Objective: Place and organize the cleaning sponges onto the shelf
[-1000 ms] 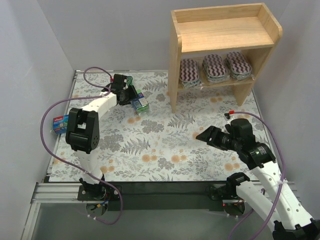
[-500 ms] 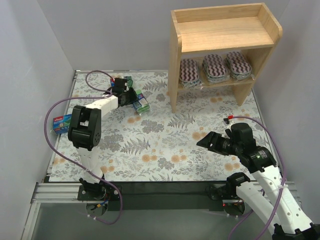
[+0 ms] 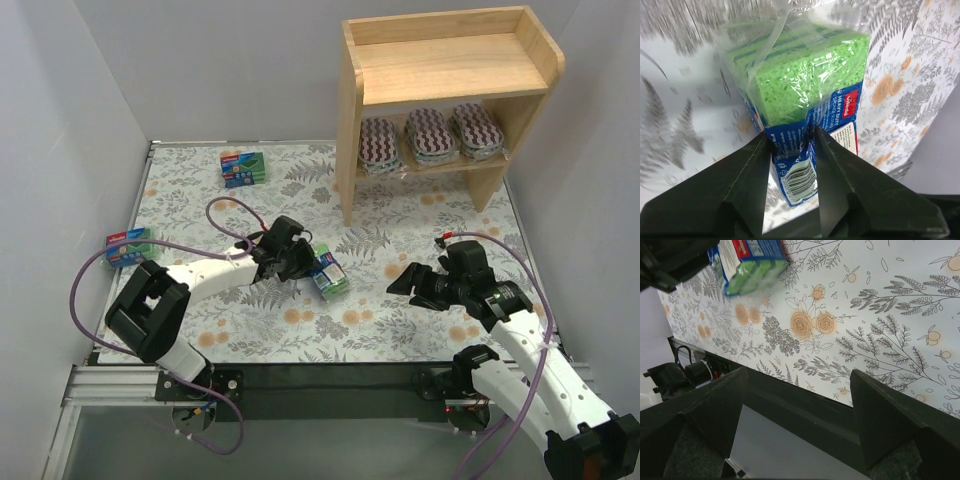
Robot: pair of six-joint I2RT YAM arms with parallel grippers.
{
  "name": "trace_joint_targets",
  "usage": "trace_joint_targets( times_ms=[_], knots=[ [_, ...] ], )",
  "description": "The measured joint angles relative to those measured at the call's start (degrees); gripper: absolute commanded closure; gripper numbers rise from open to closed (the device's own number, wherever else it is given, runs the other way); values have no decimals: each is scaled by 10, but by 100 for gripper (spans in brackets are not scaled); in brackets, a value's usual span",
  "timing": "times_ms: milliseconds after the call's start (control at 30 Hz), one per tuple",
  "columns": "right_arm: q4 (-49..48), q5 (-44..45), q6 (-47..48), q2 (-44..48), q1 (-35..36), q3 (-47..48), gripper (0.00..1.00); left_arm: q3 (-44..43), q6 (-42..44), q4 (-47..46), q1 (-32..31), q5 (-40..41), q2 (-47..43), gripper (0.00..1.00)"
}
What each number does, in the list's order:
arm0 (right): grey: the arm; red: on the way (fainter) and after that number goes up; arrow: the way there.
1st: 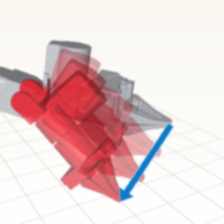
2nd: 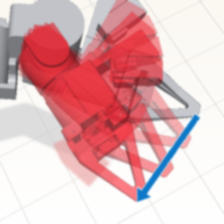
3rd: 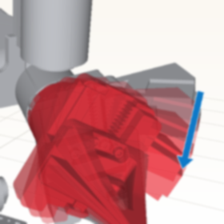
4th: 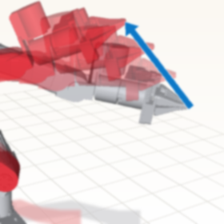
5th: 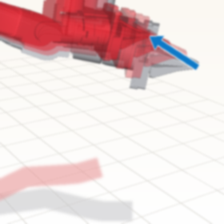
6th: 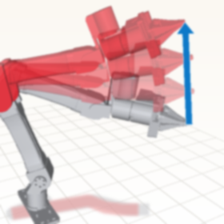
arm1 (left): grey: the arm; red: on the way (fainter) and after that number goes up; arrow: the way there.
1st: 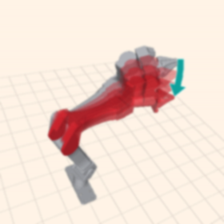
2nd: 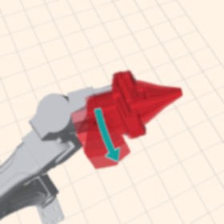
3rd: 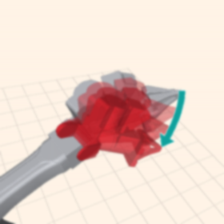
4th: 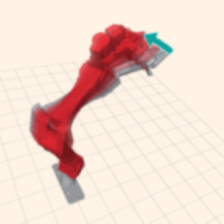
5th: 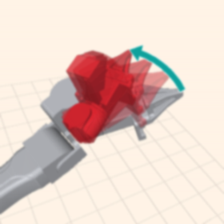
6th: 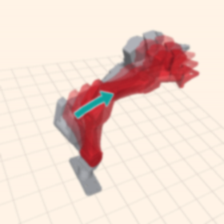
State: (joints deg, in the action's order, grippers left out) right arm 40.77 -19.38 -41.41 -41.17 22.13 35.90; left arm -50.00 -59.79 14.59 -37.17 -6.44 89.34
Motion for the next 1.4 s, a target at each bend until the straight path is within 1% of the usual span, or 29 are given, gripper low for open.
trace_joint_targets(
  times_ms=[133,267,400,533,600,700,733,833,867,900,967,1200,1400],
  knots=[
    [-36,-2,-28,-24,0,-19,24,9,-109,8,-56,10,-10,71],
    [-60,-3,-45,-62,0,-19,24,3,-199,-4,-97,12,10,71],
    [-70,-3,-47,-103,0,-16,24,-36,-256,-27,-127,10,57,71],
    [-83,-6,-47,-122,0,-11,25,-58,-289,-52,-151,7,87,69],
    [-89,-8,-47,-127,0,-11,25,-59,-298,-59,-159,3,90,68],
    [-100,-9,-50,-132,0,-11,28,-58,-306,-61,-164,-4,88,58],
    [-104,-10,-52,-136,0,-11,29,-55,-308,-61,-165,-5,84,50],
    [-115,-14,-60,-150,0,-11,33,-37,-307,-57,-167,-3,54,41],
    [-118,-15,-63,-155,0,-11,34,-31,-305,-55,-167,-2,41,36],
    [-121,-17,-64,-160,0,-11,34,-27,-302,-52,-167,-1,28,35],
    [-123,-18,-66,-165,0,-11,35,-23,-297,-49,-167,5,0,32],
    [-127,-18,-73,-181,5,-13,39,-22,-269,-22,-167,34,-79,31],
    [-139,-18,-77,-220,9,-21,48,-20,-249,19,-165,71,-130,31]
  ],
)
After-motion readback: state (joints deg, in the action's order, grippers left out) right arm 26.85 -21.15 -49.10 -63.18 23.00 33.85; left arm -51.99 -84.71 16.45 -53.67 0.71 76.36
